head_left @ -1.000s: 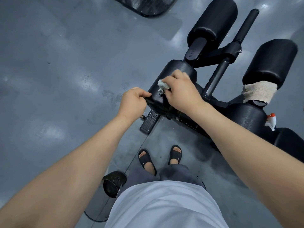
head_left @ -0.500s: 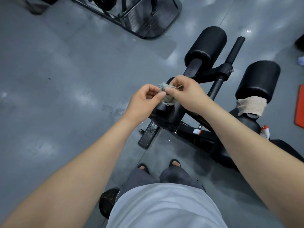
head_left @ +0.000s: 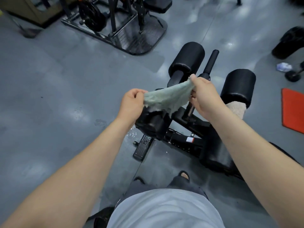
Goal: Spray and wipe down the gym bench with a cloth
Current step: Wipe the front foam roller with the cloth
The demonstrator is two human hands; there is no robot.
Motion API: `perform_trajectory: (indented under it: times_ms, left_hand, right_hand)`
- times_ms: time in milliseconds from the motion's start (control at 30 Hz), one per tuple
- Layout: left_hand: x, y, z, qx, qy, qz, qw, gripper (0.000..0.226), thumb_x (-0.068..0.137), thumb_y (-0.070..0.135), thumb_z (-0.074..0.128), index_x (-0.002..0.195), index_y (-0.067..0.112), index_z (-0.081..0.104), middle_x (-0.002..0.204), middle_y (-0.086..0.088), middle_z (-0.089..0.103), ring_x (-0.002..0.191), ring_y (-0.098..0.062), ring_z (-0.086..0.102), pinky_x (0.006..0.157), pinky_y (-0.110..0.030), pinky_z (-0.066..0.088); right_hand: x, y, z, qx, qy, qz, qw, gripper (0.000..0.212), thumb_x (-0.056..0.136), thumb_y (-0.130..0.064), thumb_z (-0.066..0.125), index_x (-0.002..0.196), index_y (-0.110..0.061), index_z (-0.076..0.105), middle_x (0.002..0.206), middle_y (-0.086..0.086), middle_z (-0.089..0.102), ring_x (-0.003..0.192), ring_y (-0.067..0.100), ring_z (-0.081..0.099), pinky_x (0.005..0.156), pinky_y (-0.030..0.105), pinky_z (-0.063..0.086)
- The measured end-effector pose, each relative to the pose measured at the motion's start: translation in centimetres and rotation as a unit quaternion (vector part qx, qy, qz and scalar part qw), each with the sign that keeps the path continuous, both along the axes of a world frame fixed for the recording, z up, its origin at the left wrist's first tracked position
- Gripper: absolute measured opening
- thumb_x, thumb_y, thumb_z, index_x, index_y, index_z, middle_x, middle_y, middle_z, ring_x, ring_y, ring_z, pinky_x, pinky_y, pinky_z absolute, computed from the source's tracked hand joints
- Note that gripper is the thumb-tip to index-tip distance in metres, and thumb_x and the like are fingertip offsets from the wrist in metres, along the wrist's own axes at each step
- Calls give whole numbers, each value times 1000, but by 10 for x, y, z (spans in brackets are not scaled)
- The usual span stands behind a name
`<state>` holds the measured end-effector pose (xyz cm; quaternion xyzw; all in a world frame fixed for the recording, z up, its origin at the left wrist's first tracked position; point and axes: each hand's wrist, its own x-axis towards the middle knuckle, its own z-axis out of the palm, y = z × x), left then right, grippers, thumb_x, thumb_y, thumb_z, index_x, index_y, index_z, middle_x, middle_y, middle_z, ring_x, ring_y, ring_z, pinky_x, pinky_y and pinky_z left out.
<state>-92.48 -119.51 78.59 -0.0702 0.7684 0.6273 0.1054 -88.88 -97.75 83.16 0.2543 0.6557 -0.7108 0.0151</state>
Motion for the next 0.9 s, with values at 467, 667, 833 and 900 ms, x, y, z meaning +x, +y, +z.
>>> perform_trajectory:
  times_ms: [467,667,833,900]
  left_hand:
    - [-17,137,47,-92,113,48,988,20,92,20,34,85,25,51,79,10,53,76,-9,50,76,-32,45]
    - [-32,163,35,-256,74,-12,964,25,106,21,32,117,17,54,93,4,58,85,-17,53,73,-29,38]
    - [-33,168,0,-371,-17,-81,925,35,103,18,43,137,10,40,114,-21,63,102,-35,57,83,-36,41]
    - [-25,172,-4,-393,-27,-113,912,42,96,14,46,138,11,44,125,-19,58,112,-35,57,96,-39,46]
  right_hand:
    - [9,124,0,-187,-68,85,976,57,104,-45,49,131,4,58,131,21,64,119,49,59,110,48,45]
    - [17,143,-28,-268,-120,103,950,30,107,-28,49,118,-2,58,104,16,64,86,25,66,87,39,61]
    - [23,152,-67,-134,-165,131,968,17,95,2,50,102,-12,53,88,11,55,74,16,60,69,27,60]
    - [25,156,-76,-97,-164,140,972,35,96,-1,50,131,-5,48,90,9,58,77,16,58,75,26,55]
